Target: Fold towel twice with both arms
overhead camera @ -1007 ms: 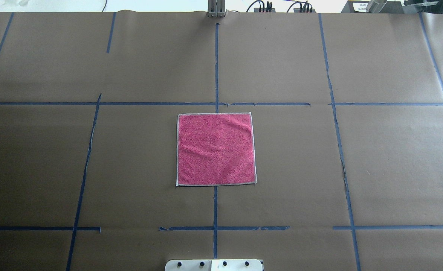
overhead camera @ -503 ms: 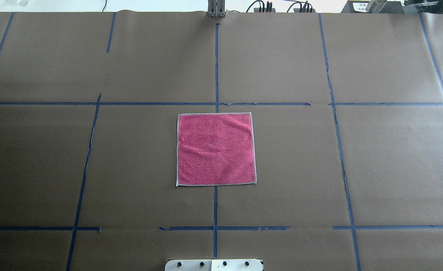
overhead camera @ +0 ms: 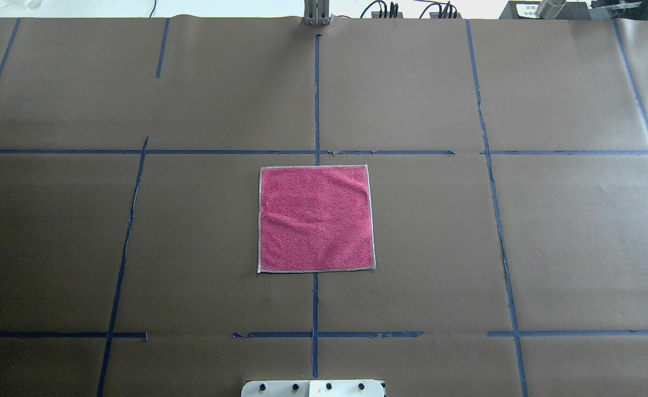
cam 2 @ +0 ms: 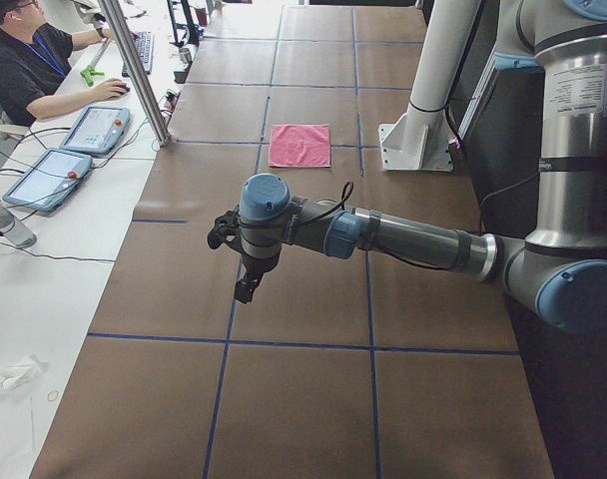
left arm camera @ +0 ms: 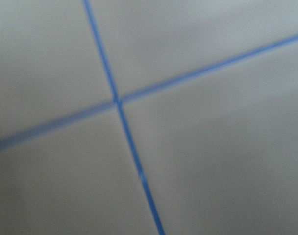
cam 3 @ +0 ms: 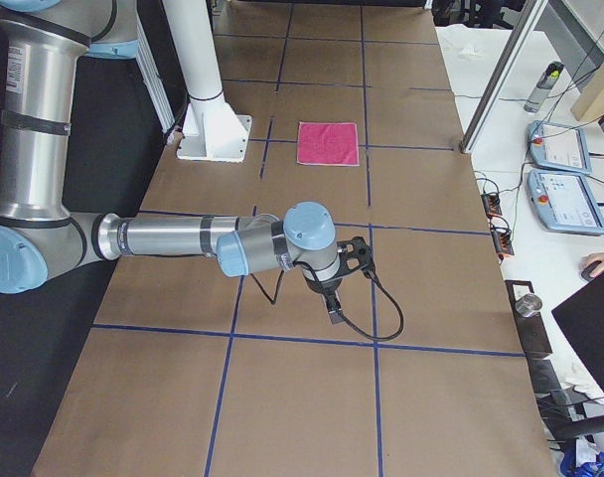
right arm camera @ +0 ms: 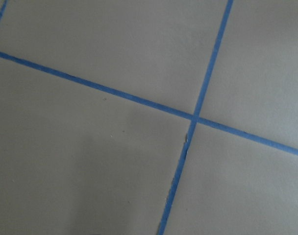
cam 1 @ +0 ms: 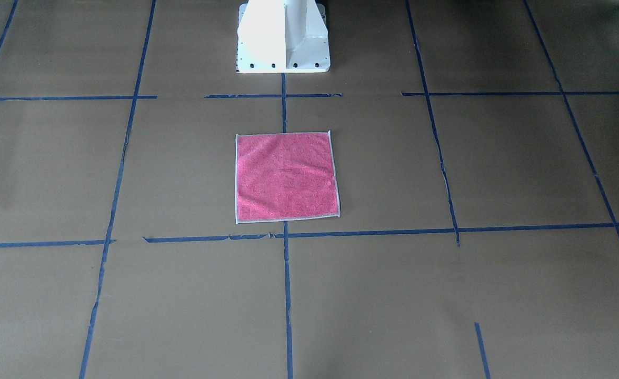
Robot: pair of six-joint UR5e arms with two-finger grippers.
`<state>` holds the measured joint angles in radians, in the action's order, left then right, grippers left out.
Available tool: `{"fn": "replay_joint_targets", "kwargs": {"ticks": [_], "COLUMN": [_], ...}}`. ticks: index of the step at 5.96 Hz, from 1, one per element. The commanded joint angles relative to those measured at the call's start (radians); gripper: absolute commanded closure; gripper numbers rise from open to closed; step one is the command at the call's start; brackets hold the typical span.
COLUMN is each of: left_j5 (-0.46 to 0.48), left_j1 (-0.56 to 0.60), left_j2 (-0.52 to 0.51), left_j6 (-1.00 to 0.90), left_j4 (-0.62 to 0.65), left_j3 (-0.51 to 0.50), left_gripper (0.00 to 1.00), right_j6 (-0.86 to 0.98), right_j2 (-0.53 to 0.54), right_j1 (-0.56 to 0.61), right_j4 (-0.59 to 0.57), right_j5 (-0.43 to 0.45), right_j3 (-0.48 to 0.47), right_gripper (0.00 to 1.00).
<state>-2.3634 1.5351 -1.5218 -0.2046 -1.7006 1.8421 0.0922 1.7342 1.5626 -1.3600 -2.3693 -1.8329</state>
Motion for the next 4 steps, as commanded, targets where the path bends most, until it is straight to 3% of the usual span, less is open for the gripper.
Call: {"fn": "replay_joint_targets", "kwargs": {"ticks": [1, 2, 3, 4], "left_j5": [-0.107, -0.150, -0.146, -0.133], "left_j1": [-0.007, -0.032, -0.134, -0.241], "left_j2": [-0.021, -0.024, -0.026, -0.064], "left_j6": [0.060, 0.103, 0.138, 0.388], "left_j4": [-0.080, -0.188, -0.201, -0.209], "left_j3": [0.009, 0.009, 0.009, 0.012], "left_gripper": [0.00, 0.00, 0.00, 0.00], "right_j6": [-0.157, -0.283, -0.399, -0.510], "right_j2": [-0.062, -0.062, -0.064, -0.091], "right_j1": [-0.042, -0.096, -0.174, -0.240], "right_j4": [0.004, 0.004, 0.004, 0.004], "right_j5": [-0.049, -0.051, -0.047, -0.045], "right_j3": [-0.043, -0.107, -0.167, -0.192], "right_gripper": [0.00, 0.00, 0.00, 0.00]}}
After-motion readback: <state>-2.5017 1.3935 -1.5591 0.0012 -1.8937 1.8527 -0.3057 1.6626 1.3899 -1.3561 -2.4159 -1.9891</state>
